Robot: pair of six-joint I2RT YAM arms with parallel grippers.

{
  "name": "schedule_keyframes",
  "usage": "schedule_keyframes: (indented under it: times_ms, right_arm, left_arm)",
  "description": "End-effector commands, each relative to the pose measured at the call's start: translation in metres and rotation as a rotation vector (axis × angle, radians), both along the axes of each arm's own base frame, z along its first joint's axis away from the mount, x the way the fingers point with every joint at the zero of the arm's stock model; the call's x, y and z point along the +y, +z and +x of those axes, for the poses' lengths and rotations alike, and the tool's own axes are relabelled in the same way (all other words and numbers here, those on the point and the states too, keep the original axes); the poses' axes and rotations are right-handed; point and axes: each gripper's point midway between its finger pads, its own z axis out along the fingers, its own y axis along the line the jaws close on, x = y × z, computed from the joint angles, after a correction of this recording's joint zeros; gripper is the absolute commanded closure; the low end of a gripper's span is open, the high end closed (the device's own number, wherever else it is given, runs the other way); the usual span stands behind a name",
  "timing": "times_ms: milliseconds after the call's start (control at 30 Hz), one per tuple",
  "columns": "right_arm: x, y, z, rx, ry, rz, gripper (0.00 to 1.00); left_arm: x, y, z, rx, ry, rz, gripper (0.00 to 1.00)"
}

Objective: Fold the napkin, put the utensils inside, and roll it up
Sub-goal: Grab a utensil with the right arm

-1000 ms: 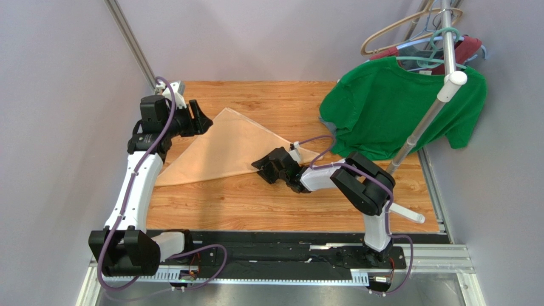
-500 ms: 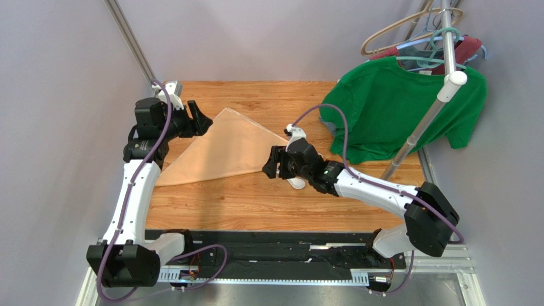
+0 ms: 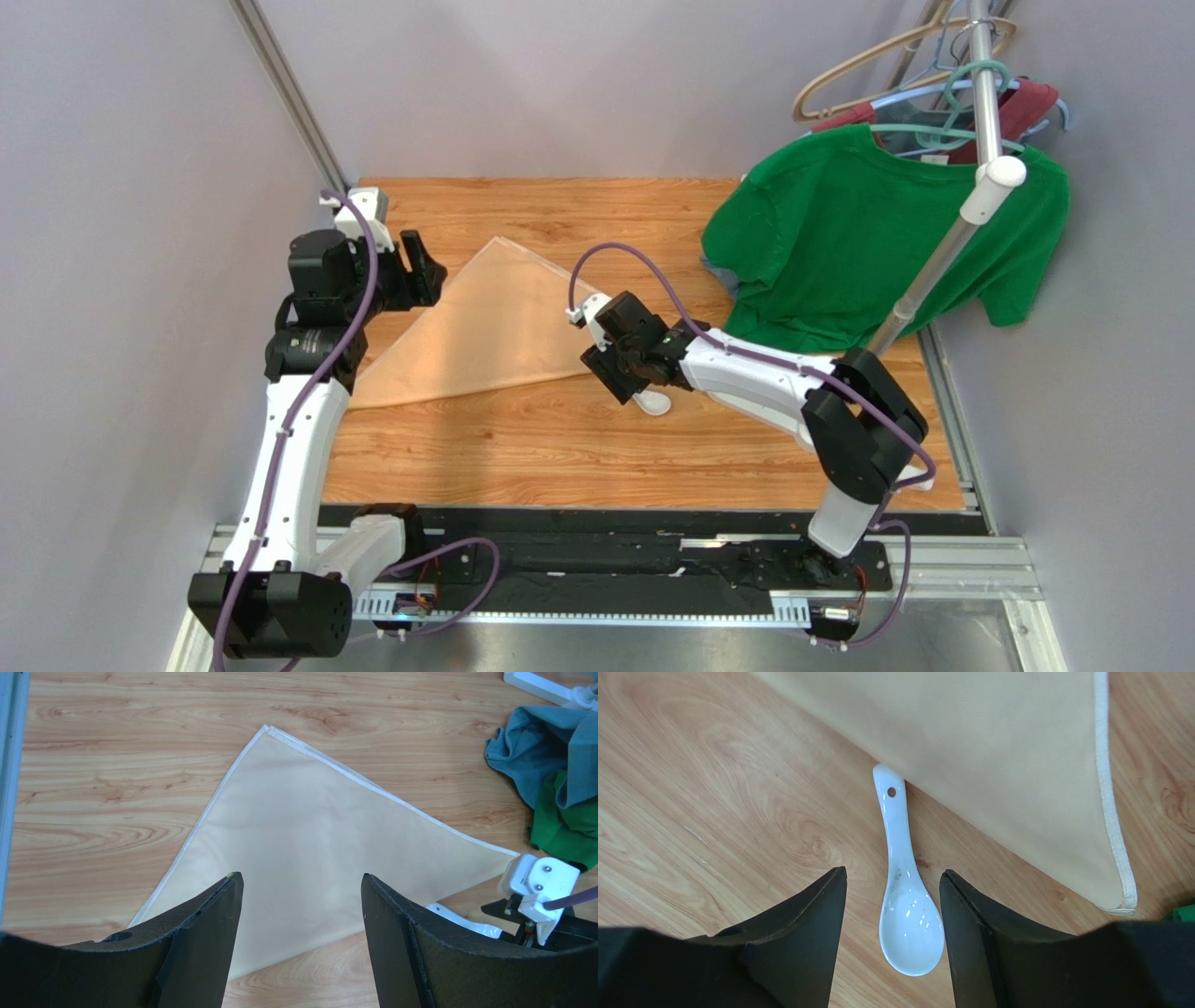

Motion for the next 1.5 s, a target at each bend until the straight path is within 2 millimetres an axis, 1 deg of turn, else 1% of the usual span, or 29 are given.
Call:
schedule_keyframes:
  times_ms: [0, 100, 133, 200, 233, 367, 433, 467, 533, 633, 733, 800, 833, 867, 1000, 1033, 1167, 1200, 1233, 1267, 1333, 1367, 1433, 1467]
  right_arm:
    - [0.010, 0.001, 0.013, -0.067, 0.095, -0.006, 0.45]
    - [0.015, -0.002, 0.018, -0.075, 0.115, -0.007, 0.45]
    - [0.015, -0.009, 0.016, -0.060, 0.123, -0.018, 0.45]
    - [0.017, -0.014, 0.016, -0.048, 0.141, -0.028, 0.45]
    - [0.016, -0.021, 0.015, -0.037, 0.147, -0.039, 0.45]
    - [0.012, -0.032, 0.015, -0.031, 0.156, -0.063, 0.46]
    - [0.012, -0.033, 0.015, -0.033, 0.162, -0.061, 0.47]
    - [0.011, -0.033, 0.016, -0.034, 0.161, -0.062, 0.50]
    - [0.010, -0.033, 0.017, -0.038, 0.164, -0.065, 0.51]
    - [0.009, -0.037, 0.019, -0.031, 0.167, -0.062, 0.53]
    - [0.006, -0.043, 0.020, -0.013, 0.167, -0.058, 0.57]
    - [0.004, -0.043, 0.021, -0.010, 0.163, -0.050, 0.61]
    - [0.006, -0.045, 0.015, 0.019, 0.180, -0.027, 0.62]
    - [0.006, -0.044, 0.016, 0.022, 0.176, -0.017, 0.65]
    - [0.006, -0.046, 0.005, 0.078, 0.186, 0.003, 0.74]
    - [0.007, -0.047, 0.002, 0.093, 0.187, 0.011, 0.79]
    - [0.006, -0.052, -0.009, 0.145, 0.159, 0.031, 0.89]
    - [0.006, -0.052, -0.010, 0.151, 0.155, 0.036, 0.92]
    - [0.007, -0.050, -0.011, 0.153, 0.150, 0.044, 0.98]
    - [0.006, -0.050, -0.014, 0.163, 0.145, 0.048, 1.00]
    - [0.007, -0.046, -0.018, 0.175, 0.136, 0.065, 1.00]
    - [0.008, -0.040, -0.019, 0.169, 0.135, 0.079, 1.00]
    - [0.010, -0.034, -0.025, 0.185, 0.140, 0.097, 1.00]
    - [0.013, -0.025, -0.028, 0.177, 0.150, 0.112, 1.00]
  left_arm:
    - [0.006, 0.005, 0.003, -0.024, 0.010, 0.035, 0.28]
    - [0.005, 0.004, 0.003, -0.019, 0.006, 0.035, 0.28]
    - [0.006, 0.004, 0.003, -0.021, 0.008, 0.035, 0.28]
    - [0.006, 0.004, 0.003, -0.019, 0.010, 0.038, 0.28]
    - [0.006, 0.003, 0.003, -0.017, 0.009, 0.039, 0.28]
    - [0.008, 0.001, 0.003, -0.011, 0.019, 0.046, 0.28]
    - [0.009, 0.001, 0.003, -0.011, 0.022, 0.048, 0.28]
    - [0.009, 0.001, 0.003, -0.011, 0.021, 0.048, 0.28]
    - [0.008, 0.001, 0.003, -0.009, 0.019, 0.047, 0.28]
    - [0.009, 0.001, 0.004, -0.010, 0.020, 0.050, 0.28]
    - [0.010, 0.001, 0.003, -0.012, 0.023, 0.052, 0.28]
    - [0.010, 0.001, 0.003, -0.010, 0.023, 0.054, 0.28]
    - [0.010, 0.001, 0.003, -0.010, 0.024, 0.055, 0.28]
    - [0.010, 0.001, 0.003, -0.009, 0.022, 0.056, 0.28]
    - [0.010, 0.001, 0.003, -0.009, 0.024, 0.056, 0.28]
    - [0.010, 0.000, 0.003, -0.007, 0.025, 0.055, 0.28]
    - [0.011, 0.000, 0.003, -0.007, 0.030, 0.056, 0.28]
    - [0.011, 0.001, 0.003, -0.008, 0.031, 0.054, 0.28]
    - [0.011, 0.001, 0.003, -0.008, 0.032, 0.055, 0.28]
    - [0.011, 0.001, 0.003, -0.010, 0.031, 0.054, 0.28]
    - [0.011, 0.001, 0.003, -0.009, 0.030, 0.052, 0.28]
    - [0.011, 0.002, 0.002, -0.012, 0.030, 0.053, 0.28]
    - [0.010, 0.003, 0.002, -0.015, 0.029, 0.051, 0.28]
    - [0.011, 0.003, 0.002, -0.015, 0.031, 0.051, 0.28]
